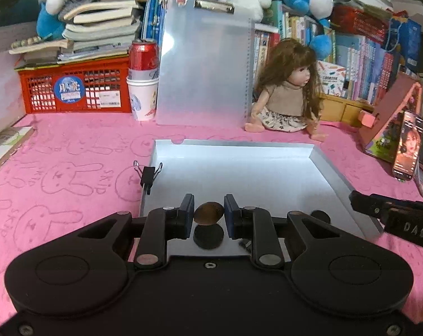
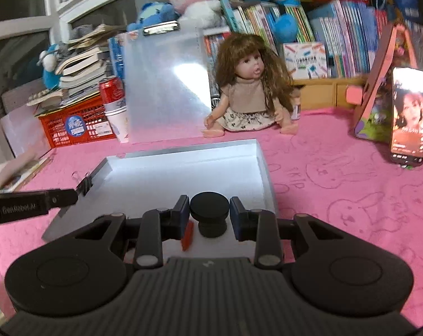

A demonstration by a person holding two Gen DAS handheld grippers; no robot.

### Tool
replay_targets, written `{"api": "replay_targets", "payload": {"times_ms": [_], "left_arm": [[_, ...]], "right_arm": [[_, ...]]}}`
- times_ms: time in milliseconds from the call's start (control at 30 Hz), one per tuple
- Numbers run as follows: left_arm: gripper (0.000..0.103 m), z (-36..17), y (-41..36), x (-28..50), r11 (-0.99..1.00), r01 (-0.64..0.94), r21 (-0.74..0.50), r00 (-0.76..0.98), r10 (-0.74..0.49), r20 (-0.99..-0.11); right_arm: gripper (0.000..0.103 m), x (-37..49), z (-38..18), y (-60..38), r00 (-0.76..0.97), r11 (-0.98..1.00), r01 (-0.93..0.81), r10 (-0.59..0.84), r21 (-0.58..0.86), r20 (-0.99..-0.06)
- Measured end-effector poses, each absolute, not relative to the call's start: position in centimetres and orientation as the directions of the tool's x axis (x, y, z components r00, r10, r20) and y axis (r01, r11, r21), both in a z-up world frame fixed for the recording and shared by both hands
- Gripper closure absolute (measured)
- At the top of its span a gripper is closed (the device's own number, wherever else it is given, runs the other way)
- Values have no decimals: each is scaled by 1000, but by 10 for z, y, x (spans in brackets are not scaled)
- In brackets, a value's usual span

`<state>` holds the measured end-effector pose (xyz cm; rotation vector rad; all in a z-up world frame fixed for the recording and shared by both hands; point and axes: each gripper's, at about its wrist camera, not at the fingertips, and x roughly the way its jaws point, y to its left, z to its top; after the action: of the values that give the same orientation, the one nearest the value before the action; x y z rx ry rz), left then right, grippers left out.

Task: Organize rigid objects
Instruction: 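Carry the brown nut and black disc over the white box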

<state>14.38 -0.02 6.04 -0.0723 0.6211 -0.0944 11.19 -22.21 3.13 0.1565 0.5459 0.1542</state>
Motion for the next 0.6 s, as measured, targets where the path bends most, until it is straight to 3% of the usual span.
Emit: {"api": "replay_targets", "payload": {"times_ms": [267, 600], "left_arm": [[81, 50, -3, 200, 993, 34, -112, 745, -100, -660], [81, 21, -7, 234, 997, -21, -80, 689, -44, -723]], "right_arm": [[67, 161, 26, -227, 780, 968, -71, 204, 240, -592], [67, 191, 15, -216, 731, 979, -43, 165, 197, -662]]}}
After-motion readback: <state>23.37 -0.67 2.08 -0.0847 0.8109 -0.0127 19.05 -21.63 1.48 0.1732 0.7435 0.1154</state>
